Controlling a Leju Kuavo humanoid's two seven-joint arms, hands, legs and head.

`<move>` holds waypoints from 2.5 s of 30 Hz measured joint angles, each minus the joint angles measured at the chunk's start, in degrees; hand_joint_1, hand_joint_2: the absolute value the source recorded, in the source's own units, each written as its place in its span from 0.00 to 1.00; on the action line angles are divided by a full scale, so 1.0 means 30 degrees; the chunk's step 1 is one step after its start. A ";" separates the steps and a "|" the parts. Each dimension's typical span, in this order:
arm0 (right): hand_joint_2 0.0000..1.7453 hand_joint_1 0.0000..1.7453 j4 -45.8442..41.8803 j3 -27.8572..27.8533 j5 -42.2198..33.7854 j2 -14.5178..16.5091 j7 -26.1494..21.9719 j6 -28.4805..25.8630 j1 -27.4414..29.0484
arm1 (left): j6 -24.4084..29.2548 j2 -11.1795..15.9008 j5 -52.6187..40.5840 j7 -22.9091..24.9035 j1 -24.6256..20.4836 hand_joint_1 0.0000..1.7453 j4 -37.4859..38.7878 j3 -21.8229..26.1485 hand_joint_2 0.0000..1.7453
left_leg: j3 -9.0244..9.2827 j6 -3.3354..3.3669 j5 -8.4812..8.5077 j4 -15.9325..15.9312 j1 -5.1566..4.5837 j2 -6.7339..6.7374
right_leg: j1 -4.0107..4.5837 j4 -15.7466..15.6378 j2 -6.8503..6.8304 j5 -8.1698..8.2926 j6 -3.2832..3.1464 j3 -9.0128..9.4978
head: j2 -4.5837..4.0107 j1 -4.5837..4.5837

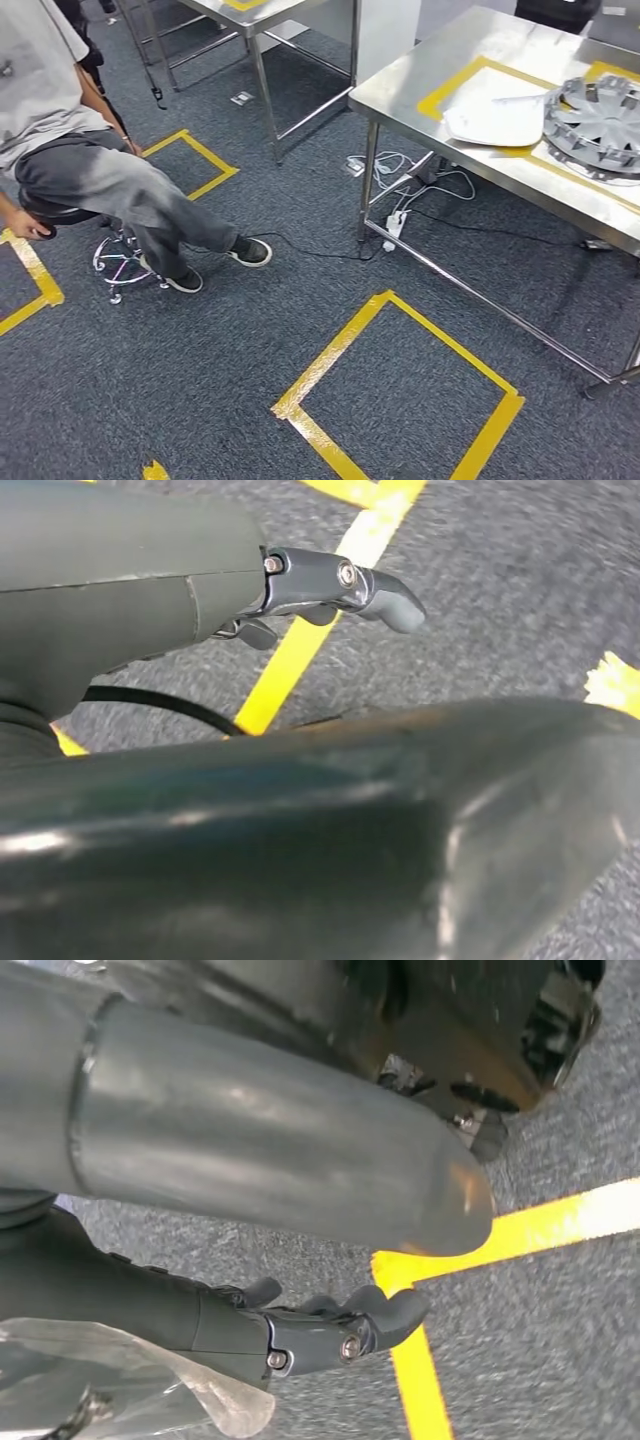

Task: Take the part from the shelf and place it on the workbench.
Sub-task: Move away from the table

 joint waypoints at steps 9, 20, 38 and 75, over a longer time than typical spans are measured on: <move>0.00 0.00 -0.0005 0.0027 0.0075 -0.0016 -0.0603 -0.0235 -0.0132 | 0.0025 -0.0002 0.0042 0.0000 0.0074 0.00 0.0005 0.0007 0.00 | 0.2722 0.0659 0.2009 -0.5288 -0.0157 0.1210 | 0.0112 0.0134 -0.1453 -0.0564 0.0739 0.0308 | 0.0000 0.0102; 0.00 0.00 0.0035 0.0051 0.0047 -0.0107 -0.0590 -0.0055 0.0013 | 0.0020 -0.0056 0.0051 0.0000 -0.0040 0.00 0.0025 0.0011 0.00 | 0.2542 0.0903 0.2055 -0.5047 -0.0162 -0.1410 | -0.0181 0.1579 0.2211 -0.0195 0.0800 -0.1179 | 0.0000 0.0233; 0.00 0.00 0.0095 0.0104 0.0226 -0.0146 -0.0417 0.0543 -0.0095 | -0.0040 -0.0020 0.0015 0.0046 -0.0010 0.00 0.0066 0.0007 0.00 | 0.2527 0.0692 0.1772 -0.4900 -0.0478 0.1554 | 0.0194 0.0660 -0.1395 -0.0446 0.0440 -0.0312 | 0.0000 0.0049; 0.00 0.00 0.0133 0.0149 0.0279 -0.0242 -0.0095 0.1086 -0.0113 | -0.0084 -0.0037 -0.0073 0.0126 -0.0015 0.00 0.0073 0.0007 0.00 | 0.2728 0.1270 0.1926 -0.5227 -0.0300 0.0203 | 0.0068 0.5118 0.0685 -0.2873 0.0889 -0.2358 | 0.0000 0.0211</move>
